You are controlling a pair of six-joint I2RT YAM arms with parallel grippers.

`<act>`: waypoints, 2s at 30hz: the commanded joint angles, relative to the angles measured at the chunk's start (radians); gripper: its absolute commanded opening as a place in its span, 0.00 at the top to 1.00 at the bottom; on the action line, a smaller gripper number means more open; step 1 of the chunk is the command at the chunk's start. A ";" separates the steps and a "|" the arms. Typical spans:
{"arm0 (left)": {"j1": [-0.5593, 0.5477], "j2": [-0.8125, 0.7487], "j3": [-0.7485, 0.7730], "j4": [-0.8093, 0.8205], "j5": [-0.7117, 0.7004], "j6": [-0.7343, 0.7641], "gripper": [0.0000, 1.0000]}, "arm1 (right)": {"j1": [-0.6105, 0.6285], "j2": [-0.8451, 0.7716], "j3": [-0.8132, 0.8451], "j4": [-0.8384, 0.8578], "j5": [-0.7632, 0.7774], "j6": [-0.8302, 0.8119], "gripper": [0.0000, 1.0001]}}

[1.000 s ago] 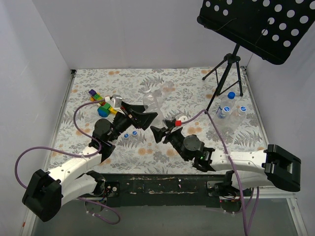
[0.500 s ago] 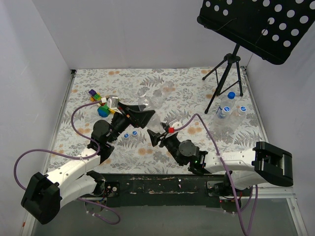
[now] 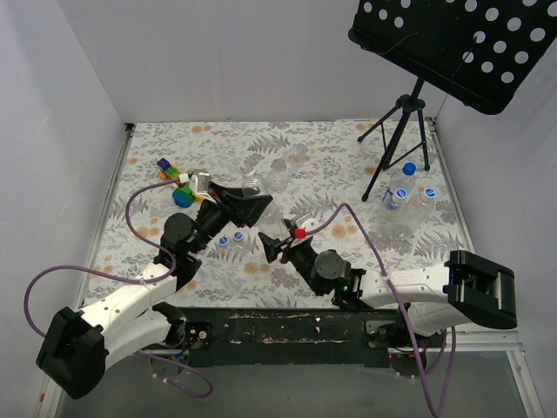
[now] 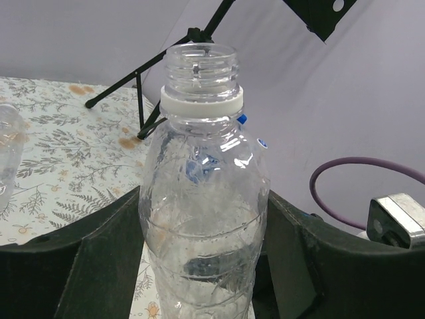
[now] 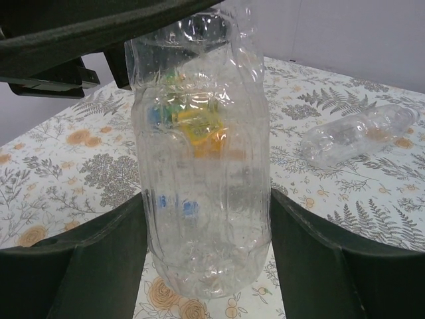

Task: Screw on the bottle caps
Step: Pick up the plastic bottle at the center of the board, then move the bottle cap to the center of the board.

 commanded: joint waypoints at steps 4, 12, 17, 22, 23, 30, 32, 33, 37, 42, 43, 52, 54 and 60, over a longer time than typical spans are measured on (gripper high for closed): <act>-0.003 -0.082 0.075 -0.183 -0.131 0.160 0.53 | 0.008 -0.042 0.022 0.074 0.004 -0.004 0.20; 0.009 -0.162 0.158 -0.386 -0.472 0.442 0.55 | -0.052 -0.048 0.103 -0.164 -0.146 0.045 0.13; 0.067 -0.213 0.170 -0.402 -0.593 0.562 0.55 | -0.179 0.036 0.227 -0.421 -0.418 0.169 0.13; 0.176 -0.265 0.158 -0.379 -0.635 0.604 0.55 | -0.247 0.217 0.405 -0.624 -0.605 0.139 0.17; 0.194 -0.271 0.155 -0.374 -0.627 0.598 0.55 | -0.250 0.269 0.453 -0.676 -0.610 0.131 0.18; 0.288 -0.268 0.150 -0.369 -0.569 0.548 0.55 | -0.253 0.537 0.662 -0.804 -0.639 0.049 0.26; 0.288 -0.276 0.146 -0.366 -0.572 0.556 0.55 | -0.253 0.593 0.705 -0.818 -0.636 0.031 0.28; 0.290 -0.277 0.147 -0.363 -0.570 0.559 0.55 | -0.253 0.619 0.731 -0.833 -0.630 0.025 0.28; 0.290 -0.282 0.146 -0.359 -0.558 0.561 0.55 | -0.253 0.711 0.829 -0.877 -0.625 -0.007 0.34; 0.288 -0.283 0.144 -0.359 -0.546 0.567 0.55 | -0.255 0.792 0.903 -0.931 -0.627 -0.013 0.42; 0.290 -0.285 0.144 -0.359 -0.544 0.565 0.55 | -0.255 0.800 0.910 -0.945 -0.625 -0.010 0.44; 0.290 -0.287 0.141 -0.351 -0.456 0.571 0.55 | -0.284 0.653 0.750 -1.090 -0.601 0.059 0.67; 0.290 -0.285 0.139 -0.348 -0.388 0.585 0.55 | -0.301 0.592 0.687 -1.133 -0.599 0.069 0.68; 0.284 -0.251 0.139 -0.342 -0.086 0.669 0.53 | -0.379 0.424 0.516 -1.271 -0.602 0.111 0.70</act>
